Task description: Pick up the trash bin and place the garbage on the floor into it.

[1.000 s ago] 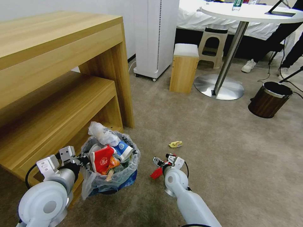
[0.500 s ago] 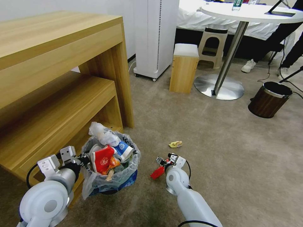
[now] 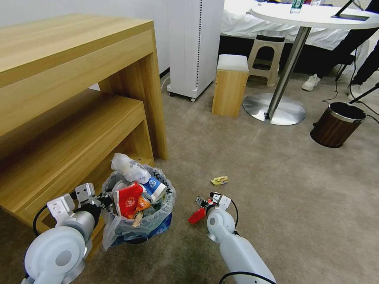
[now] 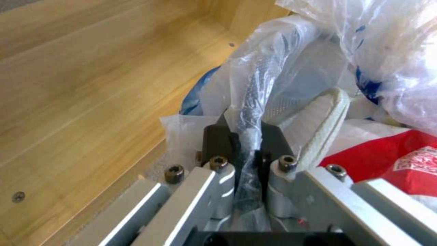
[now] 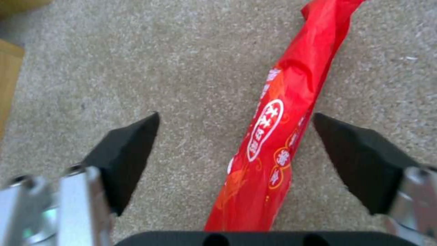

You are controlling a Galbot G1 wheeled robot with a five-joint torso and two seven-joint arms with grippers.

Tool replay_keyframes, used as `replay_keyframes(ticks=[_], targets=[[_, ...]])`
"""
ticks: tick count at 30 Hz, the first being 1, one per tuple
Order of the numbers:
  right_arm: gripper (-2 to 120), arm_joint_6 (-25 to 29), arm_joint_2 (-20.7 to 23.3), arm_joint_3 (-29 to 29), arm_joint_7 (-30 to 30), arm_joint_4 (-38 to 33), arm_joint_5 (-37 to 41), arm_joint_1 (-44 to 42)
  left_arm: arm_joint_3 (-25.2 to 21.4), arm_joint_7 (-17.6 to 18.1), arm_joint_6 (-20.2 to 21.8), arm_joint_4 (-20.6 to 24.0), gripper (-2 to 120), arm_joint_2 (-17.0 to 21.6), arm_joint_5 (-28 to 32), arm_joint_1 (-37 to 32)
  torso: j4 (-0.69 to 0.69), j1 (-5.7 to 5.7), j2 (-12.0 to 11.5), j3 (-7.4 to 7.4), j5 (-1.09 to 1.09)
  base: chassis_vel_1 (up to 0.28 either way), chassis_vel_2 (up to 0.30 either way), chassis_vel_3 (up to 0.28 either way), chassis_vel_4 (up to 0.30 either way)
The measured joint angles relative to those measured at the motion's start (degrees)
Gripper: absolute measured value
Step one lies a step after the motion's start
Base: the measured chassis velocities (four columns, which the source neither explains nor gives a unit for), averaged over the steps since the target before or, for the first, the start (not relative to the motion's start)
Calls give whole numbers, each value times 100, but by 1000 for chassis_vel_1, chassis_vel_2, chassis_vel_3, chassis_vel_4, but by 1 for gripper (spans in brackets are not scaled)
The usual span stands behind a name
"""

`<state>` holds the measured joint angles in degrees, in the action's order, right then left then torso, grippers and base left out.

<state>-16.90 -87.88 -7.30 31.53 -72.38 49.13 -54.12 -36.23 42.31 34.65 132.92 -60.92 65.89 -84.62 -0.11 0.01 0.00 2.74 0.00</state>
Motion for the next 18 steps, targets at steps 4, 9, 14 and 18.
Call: replay_keyframes(ticks=[4, 9, 14, 18], targets=[[68, 0, -7, -6, -3, 86, -45, 27, 9, 0, 0, 0, 3, -6, -5, -9, 0, 0, 0, 0, 0, 0, 0, 0, 0], [48, 0, -3, -10, -62, 157, -64, 38, 9, 0, -1, 0, 3, -4, -7, -4, 0, 0, 0, 0, 0, 0, 0, 0, 0], [28, 4, -15, -34, -96, 193, -114, 45, 20, 0, -2, -16, 3, -4, -15, 8, 0, 0, 0, 0, 0, 0, 0, 0, 0], [21, 4, -6, -43, -98, 193, -124, 45, 27, 0, -3, -25, 3, -8, -18, 12, 0, 0, 0, 0, 0, 0, 0, 0, 0]])
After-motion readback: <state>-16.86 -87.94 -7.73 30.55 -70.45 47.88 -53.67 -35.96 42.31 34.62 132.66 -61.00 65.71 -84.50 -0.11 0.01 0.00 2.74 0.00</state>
